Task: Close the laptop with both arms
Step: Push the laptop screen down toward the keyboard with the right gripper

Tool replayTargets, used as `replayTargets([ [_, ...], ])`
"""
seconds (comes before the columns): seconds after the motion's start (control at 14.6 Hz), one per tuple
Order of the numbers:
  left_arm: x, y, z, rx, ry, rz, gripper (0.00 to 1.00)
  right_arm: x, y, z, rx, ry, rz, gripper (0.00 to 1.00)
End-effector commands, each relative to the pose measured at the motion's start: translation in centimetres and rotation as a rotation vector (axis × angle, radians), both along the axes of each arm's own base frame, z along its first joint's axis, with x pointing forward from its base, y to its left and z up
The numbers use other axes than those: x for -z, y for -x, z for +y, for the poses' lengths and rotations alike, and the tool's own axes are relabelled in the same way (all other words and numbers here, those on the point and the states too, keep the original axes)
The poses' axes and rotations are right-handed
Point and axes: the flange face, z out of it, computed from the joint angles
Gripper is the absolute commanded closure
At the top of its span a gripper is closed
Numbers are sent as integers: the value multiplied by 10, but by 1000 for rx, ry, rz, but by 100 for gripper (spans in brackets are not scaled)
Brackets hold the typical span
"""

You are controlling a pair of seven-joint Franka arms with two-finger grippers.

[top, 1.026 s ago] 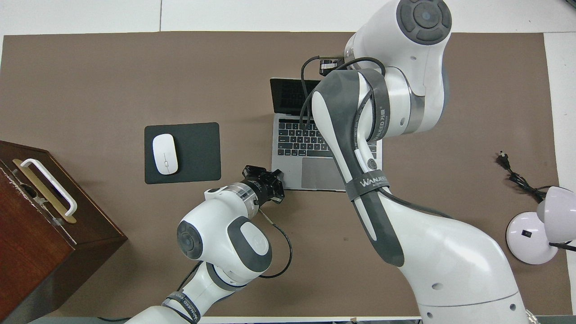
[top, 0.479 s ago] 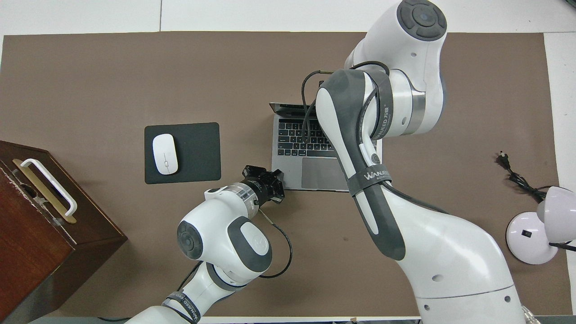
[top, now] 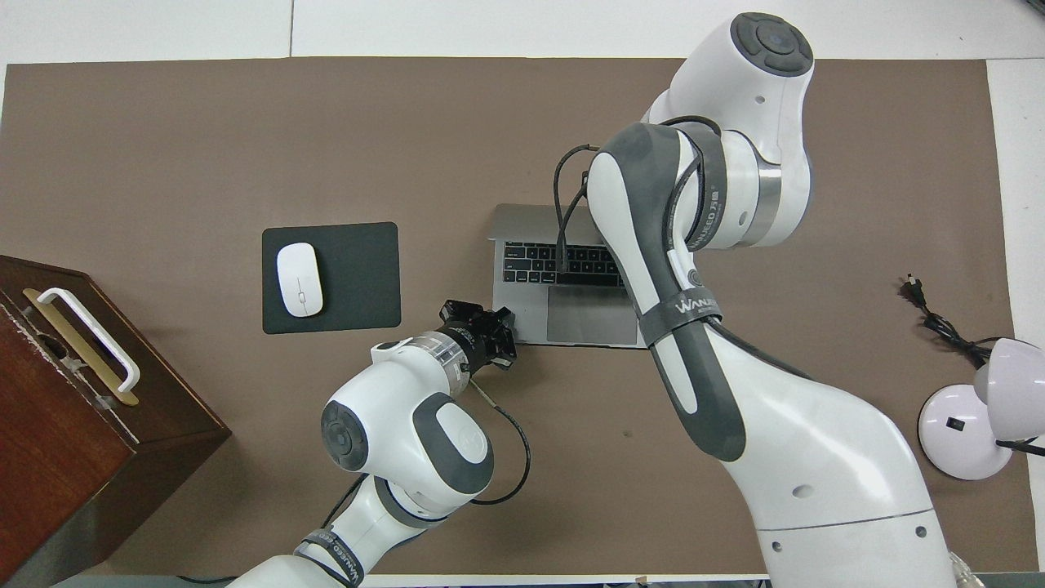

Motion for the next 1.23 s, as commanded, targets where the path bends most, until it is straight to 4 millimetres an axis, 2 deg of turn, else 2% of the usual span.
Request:
replayTargets([
  [0.0,11,3,-2,-39,-3,19,100,7,11,-8,6,-38,49,100],
  [0.41,15,14,-9,-19,-8,28,100,23,16,-13,23,-45,86,100],
  [1.16,21,27,-4,-9,-27,44,100,41,28,-18,49,-62,178,100],
])
